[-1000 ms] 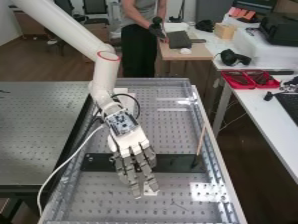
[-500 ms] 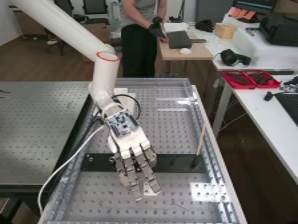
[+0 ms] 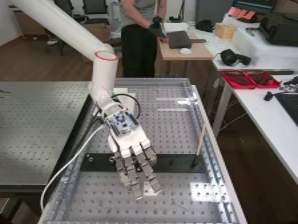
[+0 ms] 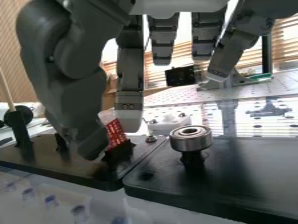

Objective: Grab the pcb board and place it in the clear container

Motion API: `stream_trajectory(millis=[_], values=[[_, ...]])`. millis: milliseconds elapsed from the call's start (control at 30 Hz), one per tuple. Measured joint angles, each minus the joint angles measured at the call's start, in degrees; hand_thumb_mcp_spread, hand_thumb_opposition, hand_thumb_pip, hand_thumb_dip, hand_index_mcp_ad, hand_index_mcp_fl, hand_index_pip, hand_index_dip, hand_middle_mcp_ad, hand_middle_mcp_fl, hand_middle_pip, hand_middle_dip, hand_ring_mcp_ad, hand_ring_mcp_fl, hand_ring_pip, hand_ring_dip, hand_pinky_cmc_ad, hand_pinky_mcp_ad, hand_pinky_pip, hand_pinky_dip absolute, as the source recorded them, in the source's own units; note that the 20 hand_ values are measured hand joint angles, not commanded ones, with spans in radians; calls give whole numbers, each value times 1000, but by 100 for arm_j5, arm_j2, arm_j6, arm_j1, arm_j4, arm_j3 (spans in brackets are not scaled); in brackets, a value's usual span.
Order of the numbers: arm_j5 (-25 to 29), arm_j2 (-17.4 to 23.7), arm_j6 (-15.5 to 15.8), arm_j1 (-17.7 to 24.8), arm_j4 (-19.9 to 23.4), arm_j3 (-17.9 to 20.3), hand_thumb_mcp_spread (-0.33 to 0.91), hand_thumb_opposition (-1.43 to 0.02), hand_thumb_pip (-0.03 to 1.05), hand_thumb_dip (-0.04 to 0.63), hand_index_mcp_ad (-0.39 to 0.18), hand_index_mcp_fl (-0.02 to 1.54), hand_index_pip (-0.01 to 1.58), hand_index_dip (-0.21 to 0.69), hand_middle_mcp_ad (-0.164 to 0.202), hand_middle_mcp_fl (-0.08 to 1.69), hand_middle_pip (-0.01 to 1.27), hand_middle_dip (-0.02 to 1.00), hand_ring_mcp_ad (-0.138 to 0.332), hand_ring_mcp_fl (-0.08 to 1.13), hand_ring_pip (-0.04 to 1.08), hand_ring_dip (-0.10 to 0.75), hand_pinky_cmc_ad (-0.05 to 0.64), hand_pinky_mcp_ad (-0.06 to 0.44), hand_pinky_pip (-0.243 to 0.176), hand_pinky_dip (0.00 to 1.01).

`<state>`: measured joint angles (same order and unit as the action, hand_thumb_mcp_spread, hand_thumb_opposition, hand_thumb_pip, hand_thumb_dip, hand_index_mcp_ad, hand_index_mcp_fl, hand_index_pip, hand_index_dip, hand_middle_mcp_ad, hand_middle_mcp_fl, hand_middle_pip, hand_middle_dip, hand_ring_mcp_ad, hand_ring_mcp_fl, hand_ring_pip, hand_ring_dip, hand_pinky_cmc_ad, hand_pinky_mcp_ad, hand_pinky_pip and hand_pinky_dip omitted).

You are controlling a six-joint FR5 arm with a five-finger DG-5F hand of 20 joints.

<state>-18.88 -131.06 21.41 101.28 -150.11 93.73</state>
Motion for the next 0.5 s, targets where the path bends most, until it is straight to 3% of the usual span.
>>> stream_trajectory(millis=[500], values=[[-30, -17, -115, -18, -75, -7, 426, -899, 579, 262, -3, 393, 1525, 157, 75, 5, 124, 110, 211, 0, 105, 9, 330, 175, -122, 641]])
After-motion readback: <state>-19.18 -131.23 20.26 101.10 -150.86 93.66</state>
